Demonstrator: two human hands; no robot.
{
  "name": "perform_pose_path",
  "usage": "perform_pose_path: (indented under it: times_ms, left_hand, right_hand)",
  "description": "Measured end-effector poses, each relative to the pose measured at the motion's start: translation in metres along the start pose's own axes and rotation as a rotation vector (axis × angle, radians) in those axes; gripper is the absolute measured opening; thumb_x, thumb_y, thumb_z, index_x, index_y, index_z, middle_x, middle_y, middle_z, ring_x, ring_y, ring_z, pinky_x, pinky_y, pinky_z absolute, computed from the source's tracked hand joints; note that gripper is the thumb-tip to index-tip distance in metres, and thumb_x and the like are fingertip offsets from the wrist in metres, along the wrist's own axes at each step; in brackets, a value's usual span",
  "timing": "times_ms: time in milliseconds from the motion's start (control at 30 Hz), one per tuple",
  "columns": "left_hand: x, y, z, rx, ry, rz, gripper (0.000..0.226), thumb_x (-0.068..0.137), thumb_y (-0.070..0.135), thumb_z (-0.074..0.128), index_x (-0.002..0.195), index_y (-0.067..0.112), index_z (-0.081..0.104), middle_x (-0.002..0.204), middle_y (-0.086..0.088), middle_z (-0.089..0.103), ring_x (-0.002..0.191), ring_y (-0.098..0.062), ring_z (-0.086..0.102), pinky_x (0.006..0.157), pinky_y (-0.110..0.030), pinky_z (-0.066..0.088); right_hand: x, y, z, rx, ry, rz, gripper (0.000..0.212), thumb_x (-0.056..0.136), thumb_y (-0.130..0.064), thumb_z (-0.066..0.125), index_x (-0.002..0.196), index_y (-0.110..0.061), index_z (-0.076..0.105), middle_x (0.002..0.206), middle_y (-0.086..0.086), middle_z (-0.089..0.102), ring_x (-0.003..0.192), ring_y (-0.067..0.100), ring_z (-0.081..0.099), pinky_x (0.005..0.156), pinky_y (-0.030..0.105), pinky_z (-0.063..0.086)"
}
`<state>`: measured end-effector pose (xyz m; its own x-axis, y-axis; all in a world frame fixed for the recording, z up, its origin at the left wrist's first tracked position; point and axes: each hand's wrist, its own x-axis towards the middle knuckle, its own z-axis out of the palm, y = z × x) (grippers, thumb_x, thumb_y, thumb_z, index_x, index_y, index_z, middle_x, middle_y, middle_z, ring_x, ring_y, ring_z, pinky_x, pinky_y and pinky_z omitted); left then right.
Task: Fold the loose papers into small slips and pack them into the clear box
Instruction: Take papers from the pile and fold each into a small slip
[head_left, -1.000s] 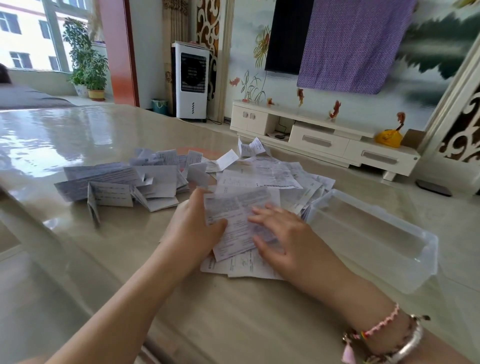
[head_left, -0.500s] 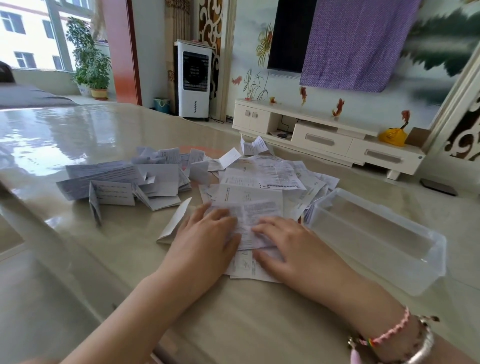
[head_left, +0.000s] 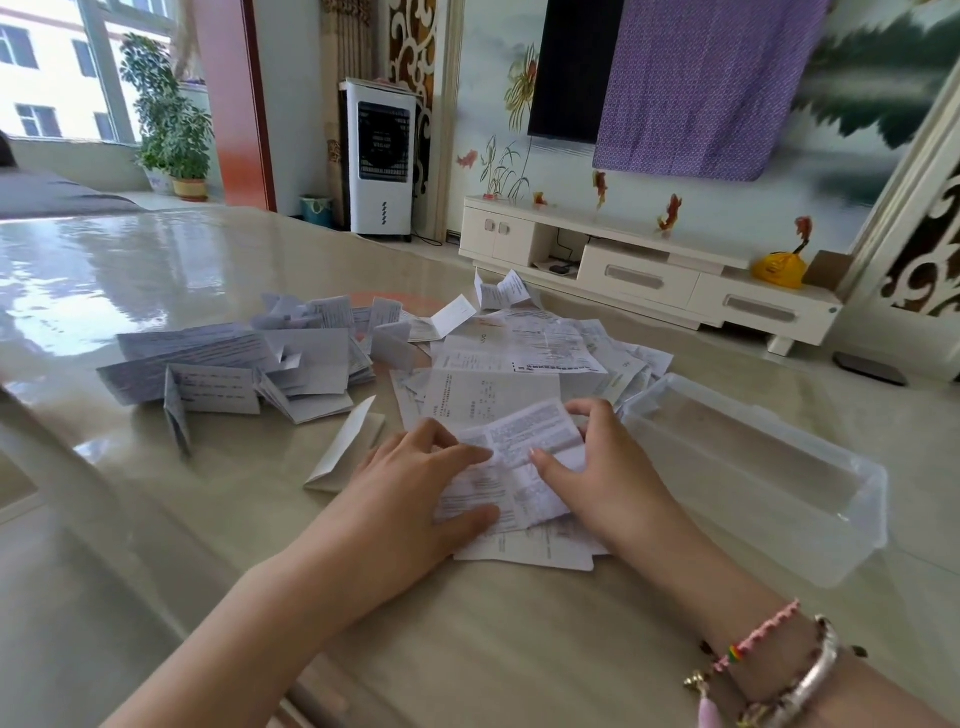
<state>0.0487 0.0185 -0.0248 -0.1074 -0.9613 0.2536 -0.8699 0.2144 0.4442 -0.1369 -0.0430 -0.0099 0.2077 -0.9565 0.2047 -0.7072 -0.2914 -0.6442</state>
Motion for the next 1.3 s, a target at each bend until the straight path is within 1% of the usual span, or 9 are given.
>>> perform_pose_path:
  times_ms: [100, 233, 333, 433, 767, 967, 1133, 1233, 1300]
  left_hand:
    - [0.001, 0.0, -0.002, 0.0, -0.021, 0.007, 0.065, 0.081, 0.066, 0.054, 0.14, 0.047, 0.034, 0.137, 0.024, 0.03, 0.129, -0.004, 0.03, 0.112, -0.029, 0.028]
    - [0.005, 0.002, -0.001, -0.064, 0.075, -0.046, 0.071, 0.083, 0.063, 0.053, 0.145, 0.04, 0.028, 0.145, 0.023, 0.029, 0.13, -0.008, 0.025, 0.108, -0.025, 0.026]
    - [0.009, -0.001, -0.004, -0.112, 0.253, -0.102, 0.05, 0.091, 0.048, 0.054, 0.137, 0.033, 0.043, 0.127, 0.02, 0.047, 0.12, -0.01, 0.03, 0.091, -0.019, 0.028]
    - [0.014, -0.003, -0.01, -0.354, 0.38, -0.144, 0.012, 0.091, 0.025, 0.062, 0.101, 0.031, 0.067, 0.092, 0.025, 0.063, 0.1, -0.003, 0.053, 0.076, -0.017, 0.039]
    - [0.021, -0.005, -0.009, -0.626, 0.408, -0.214, 0.014, 0.083, 0.018, 0.073, 0.077, 0.031, 0.073, 0.077, 0.023, 0.067, 0.077, 0.003, 0.061, 0.068, -0.015, 0.047]
    - [0.026, -0.007, -0.005, -0.563, 0.396, -0.21, 0.015, 0.085, 0.015, 0.071, 0.083, 0.03, 0.072, 0.084, 0.016, 0.069, 0.083, -0.001, 0.063, 0.078, -0.028, 0.054]
    - [0.024, 0.001, 0.0, -0.1, 0.395, -0.021, 0.023, 0.086, 0.023, 0.069, 0.107, 0.031, 0.067, 0.109, 0.016, 0.05, 0.106, -0.008, 0.037, 0.085, -0.019, 0.028]
    - [0.017, 0.006, 0.004, -0.038, 0.214, 0.087, 0.029, 0.089, 0.035, 0.064, 0.118, 0.034, 0.064, 0.115, 0.018, 0.053, 0.105, -0.005, 0.038, 0.088, -0.022, 0.034]
    - [0.013, 0.005, 0.01, 0.009, 0.092, 0.095, 0.037, 0.091, 0.043, 0.057, 0.128, 0.035, 0.057, 0.124, 0.02, 0.05, 0.113, -0.006, 0.037, 0.099, -0.026, 0.036]
  right_hand:
    - [0.0, -0.005, 0.0, 0.199, 0.04, 0.039, 0.04, 0.09, -0.028, 0.065, 0.122, -0.019, 0.043, 0.108, -0.008, 0.06, 0.092, 0.008, 0.06, 0.069, 0.015, 0.047]
    - [-0.001, -0.006, -0.004, 0.495, 0.028, 0.018, 0.01, 0.09, -0.019, 0.066, 0.098, -0.014, 0.068, 0.089, 0.001, 0.075, 0.082, 0.017, 0.072, 0.074, 0.036, 0.058]
    - [-0.005, -0.01, -0.007, 0.668, -0.059, 0.001, 0.01, 0.089, -0.012, 0.065, 0.098, -0.012, 0.07, 0.09, 0.0, 0.076, 0.083, 0.013, 0.072, 0.07, 0.023, 0.057]
    - [-0.006, -0.009, -0.009, 0.714, -0.102, 0.027, 0.011, 0.088, -0.013, 0.066, 0.098, -0.014, 0.07, 0.092, -0.001, 0.076, 0.084, 0.013, 0.072, 0.071, 0.022, 0.057]
    - [-0.003, -0.004, -0.009, 0.76, -0.146, 0.14, 0.015, 0.09, -0.013, 0.065, 0.104, -0.011, 0.07, 0.095, 0.002, 0.076, 0.087, 0.017, 0.072, 0.075, 0.026, 0.058]
    - [0.0, 0.0, -0.006, 0.743, -0.137, 0.154, 0.012, 0.089, -0.012, 0.065, 0.101, -0.011, 0.07, 0.094, 0.005, 0.076, 0.087, 0.02, 0.073, 0.08, 0.032, 0.058]
    - [0.005, 0.004, -0.002, 0.556, -0.052, 0.108, 0.008, 0.09, -0.012, 0.066, 0.096, -0.014, 0.07, 0.093, 0.004, 0.075, 0.086, 0.018, 0.072, 0.083, 0.039, 0.057]
    - [0.008, 0.006, 0.002, 0.355, 0.026, 0.032, 0.007, 0.088, -0.014, 0.067, 0.09, -0.021, 0.067, 0.092, -0.002, 0.074, 0.087, 0.016, 0.07, 0.084, 0.042, 0.056]
    - [0.007, 0.006, 0.001, 0.189, 0.074, -0.054, 0.013, 0.088, -0.015, 0.067, 0.099, -0.02, 0.062, 0.102, -0.004, 0.071, 0.092, 0.01, 0.065, 0.085, 0.027, 0.052]
